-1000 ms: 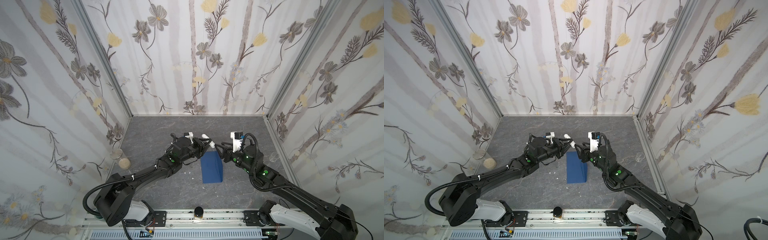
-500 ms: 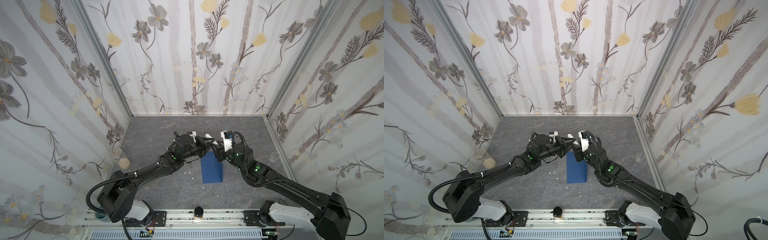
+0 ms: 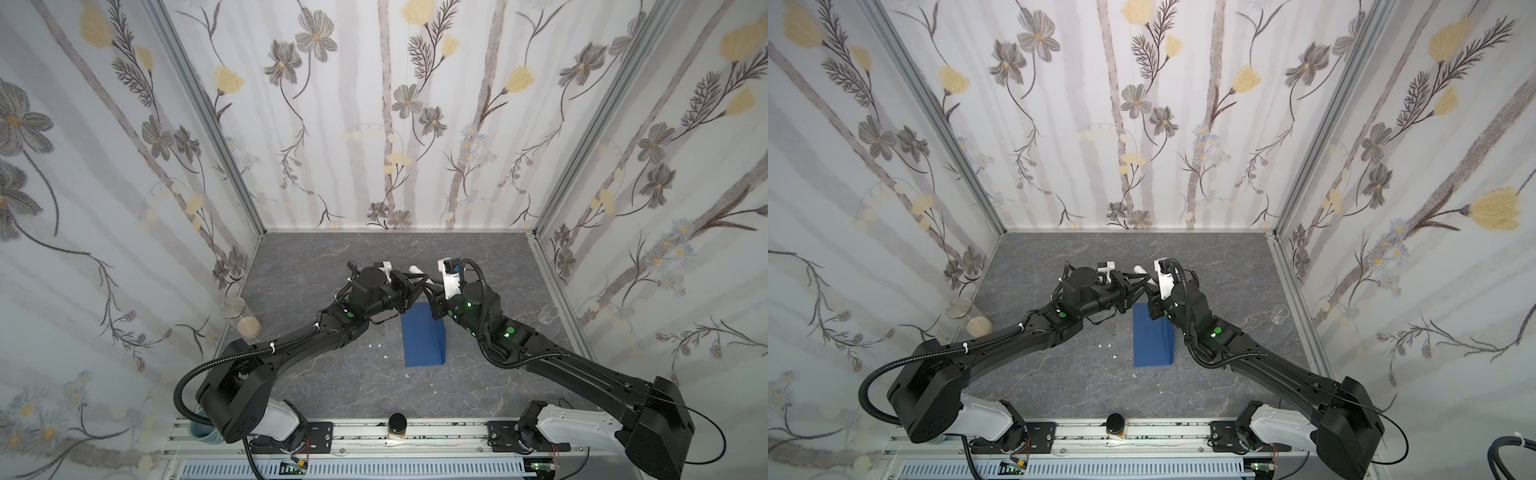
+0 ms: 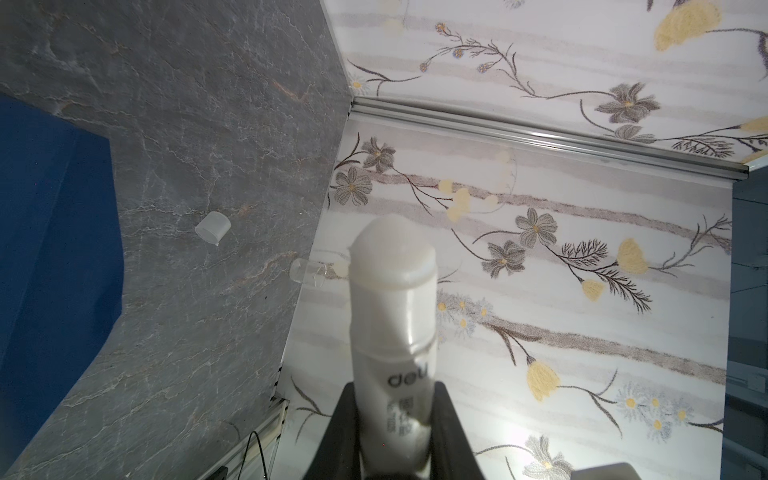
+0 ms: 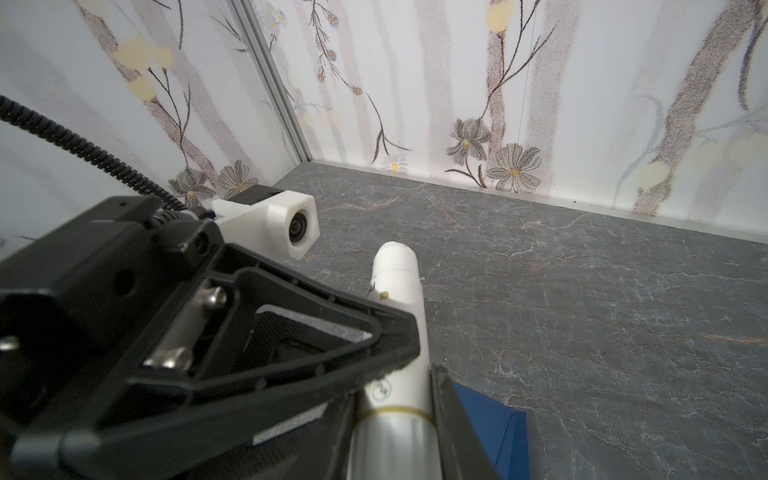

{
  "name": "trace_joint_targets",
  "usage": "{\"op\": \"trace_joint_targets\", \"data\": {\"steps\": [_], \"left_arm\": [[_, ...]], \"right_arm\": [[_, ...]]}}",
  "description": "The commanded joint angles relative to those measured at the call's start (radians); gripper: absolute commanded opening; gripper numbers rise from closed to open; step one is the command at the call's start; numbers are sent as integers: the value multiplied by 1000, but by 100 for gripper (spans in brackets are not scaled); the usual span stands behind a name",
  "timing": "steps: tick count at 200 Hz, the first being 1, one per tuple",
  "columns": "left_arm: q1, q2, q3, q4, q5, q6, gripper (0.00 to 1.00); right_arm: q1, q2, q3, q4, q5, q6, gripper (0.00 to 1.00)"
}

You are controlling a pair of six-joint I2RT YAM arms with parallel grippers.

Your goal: Place the letter into the envelope and seal it

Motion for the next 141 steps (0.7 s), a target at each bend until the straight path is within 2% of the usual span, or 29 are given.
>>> {"op": "trace_joint_targets", "data": {"steps": [1, 33, 48, 71, 96, 127, 141], "left_arm": [[-6, -3, 3, 41, 67, -8, 0], [-6, -5, -6, 44, 59, 6, 0], [-6, -5, -6, 44, 51, 35, 0], [2, -15, -11, 41, 32, 86, 19], [26, -37, -6, -18, -2, 189, 25], [35, -107, 47, -263, -161, 398, 32], [39, -145, 48, -308, -214, 467, 34]], "right_arm": [[1, 10, 15, 53, -10, 3, 12], [2, 4, 12, 57, -34, 28, 1], [2, -3, 10, 59, -50, 41, 0], [0, -19, 5, 43, -42, 63, 0], [-6, -50, 15, -15, 9, 78, 0], [-50, -81, 56, -151, 58, 117, 0], [-69, -94, 72, -209, 67, 126, 0]]}}
